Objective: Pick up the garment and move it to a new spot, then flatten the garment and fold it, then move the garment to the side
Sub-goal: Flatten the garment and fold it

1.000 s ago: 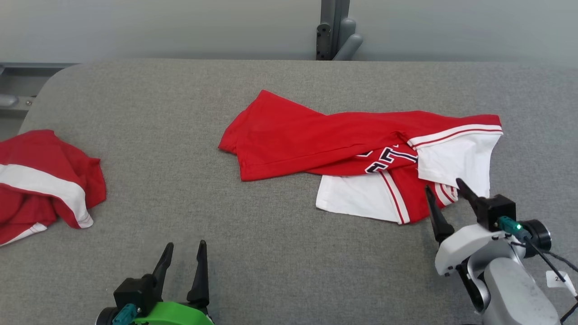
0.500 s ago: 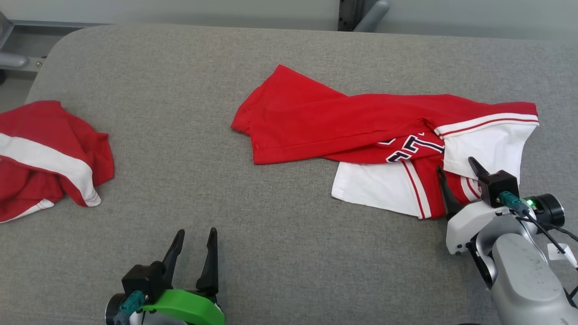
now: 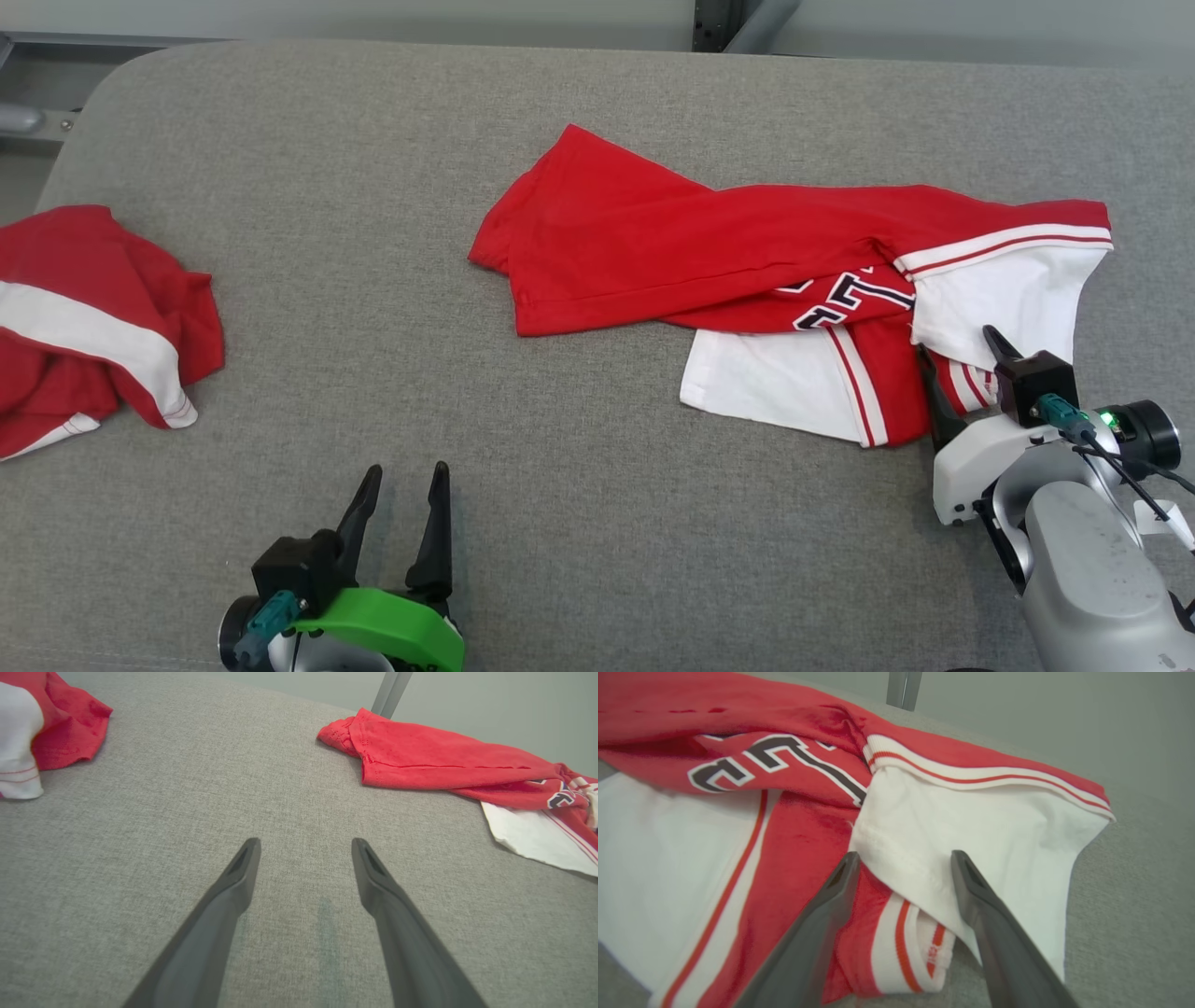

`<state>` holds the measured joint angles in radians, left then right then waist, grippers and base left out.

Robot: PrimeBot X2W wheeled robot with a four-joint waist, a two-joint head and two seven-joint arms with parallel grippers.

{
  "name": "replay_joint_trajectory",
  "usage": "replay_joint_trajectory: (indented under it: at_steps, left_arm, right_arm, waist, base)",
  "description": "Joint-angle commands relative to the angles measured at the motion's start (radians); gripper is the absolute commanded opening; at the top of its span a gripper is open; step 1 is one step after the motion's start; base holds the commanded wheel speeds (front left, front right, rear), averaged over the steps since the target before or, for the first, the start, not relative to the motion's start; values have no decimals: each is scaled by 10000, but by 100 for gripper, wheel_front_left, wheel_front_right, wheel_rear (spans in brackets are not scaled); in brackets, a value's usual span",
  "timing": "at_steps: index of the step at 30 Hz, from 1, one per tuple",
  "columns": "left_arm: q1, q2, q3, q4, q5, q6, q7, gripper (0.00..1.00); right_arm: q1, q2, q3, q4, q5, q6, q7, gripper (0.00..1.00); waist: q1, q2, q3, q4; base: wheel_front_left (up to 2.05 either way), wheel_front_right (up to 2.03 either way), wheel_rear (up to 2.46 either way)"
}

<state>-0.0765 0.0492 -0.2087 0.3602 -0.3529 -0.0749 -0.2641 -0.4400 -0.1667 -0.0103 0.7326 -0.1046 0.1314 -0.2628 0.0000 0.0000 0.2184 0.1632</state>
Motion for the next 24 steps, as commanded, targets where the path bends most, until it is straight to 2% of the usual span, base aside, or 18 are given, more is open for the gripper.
replay_joint_trajectory:
  at_steps: [1,5,6,7,8,10,11,19,24]
  left_arm:
    - [-160,23,-29,-37,-45,23,-5,100]
    - [-140,23,-31,-53,-67,21,-5,100]
    - [-132,23,-23,-60,-67,18,-5,100]
    - [-123,23,-8,-69,-67,16,-5,100]
    - [-111,23,10,-79,-60,14,-5,100]
    - [-80,23,52,-96,-71,14,-5,100]
    - [-55,23,70,-78,-134,14,-5,100]
    - [-143,23,135,-192,-283,34,-5,100]
    - [-152,23,180,-276,-175,-14,-7,100]
  right_arm:
    - [-119,9,-50,47,-116,-14,-27,100]
    - [-164,67,-129,9,-209,-14,-27,100]
    - [-165,82,-140,-49,-215,-14,-27,91]
    - [-155,87,-149,-81,-225,-14,-27,76]
    - [-131,93,-159,-104,-225,-14,-27,50]
    - [-78,102,-218,-110,-245,-14,-27,28]
    - [-62,105,-261,-59,-248,-14,-27,0]
    - [-224,163,-491,151,-265,-14,-27,0]
    - [-382,237,-606,-571,131,-14,-27,0]
  waist:
    - [0,0,18,-12]
    - [0,0,29,-13]
    - [0,0,26,-7]
    - [0,0,23,0]
    - [0,0,18,5]
    - [0,0,3,21]
    - [0,0,-5,27]
    - [0,0,-25,20]
    - [0,0,-78,-28]
  base:
    - [0,0,0]
    - [0,0,0]
    - [0,0,0]
    - [0,0,0]
    - [0,0,0]
    - [0,0,0]
    - [0,0,0]
    - [0,0,0]
    - [0,0,0]
